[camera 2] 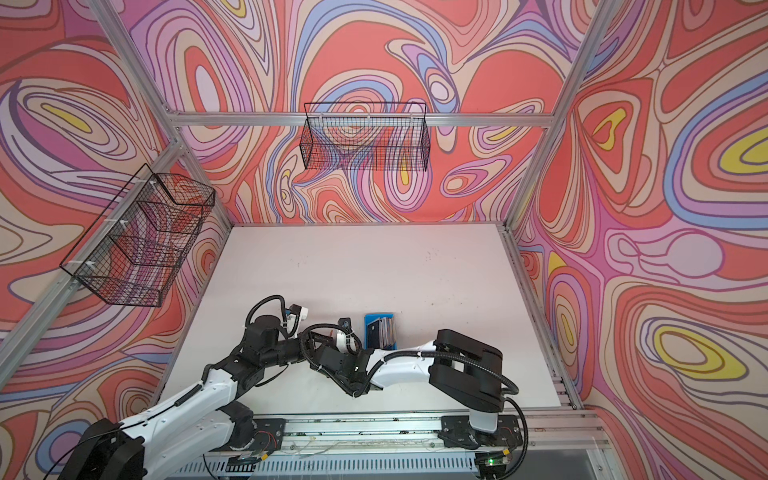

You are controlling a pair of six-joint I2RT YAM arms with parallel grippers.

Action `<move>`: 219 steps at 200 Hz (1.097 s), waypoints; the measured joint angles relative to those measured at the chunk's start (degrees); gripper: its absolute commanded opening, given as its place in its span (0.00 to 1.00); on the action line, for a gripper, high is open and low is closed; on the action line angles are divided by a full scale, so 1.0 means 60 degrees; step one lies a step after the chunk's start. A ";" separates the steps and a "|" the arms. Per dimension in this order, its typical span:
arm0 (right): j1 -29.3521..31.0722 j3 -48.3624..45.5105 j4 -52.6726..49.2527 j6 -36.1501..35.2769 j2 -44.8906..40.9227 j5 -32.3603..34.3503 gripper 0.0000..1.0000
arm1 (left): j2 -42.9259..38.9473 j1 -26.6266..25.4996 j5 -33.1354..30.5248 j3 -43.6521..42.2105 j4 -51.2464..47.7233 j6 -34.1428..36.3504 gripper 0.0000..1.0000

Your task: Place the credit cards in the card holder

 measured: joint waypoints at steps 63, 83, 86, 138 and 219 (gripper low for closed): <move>0.0004 -0.1056 0.0095 0.0357 -0.1184 0.0288 0.00 | 0.0335 -0.0018 -0.0033 -0.0302 0.0025 0.0153 0.37; 0.0004 -0.1417 0.0087 0.0543 -0.1625 0.0474 0.00 | 0.0372 -0.0171 -0.0044 -0.0302 0.0087 0.0153 0.39; 0.0004 -0.1464 0.0087 0.0561 -0.1668 0.0499 0.00 | 0.0375 -0.0208 -0.0062 -0.0302 0.0087 0.0153 0.38; 0.0004 -0.1701 0.0044 0.0787 -0.1865 0.0743 0.00 | 0.1038 -0.0918 -0.0175 -0.0302 0.0561 0.0142 0.42; 0.0004 -0.1705 0.0175 0.0820 -0.1861 0.0769 0.00 | 0.2779 -0.1271 -0.0678 -0.0459 0.2109 0.0066 0.35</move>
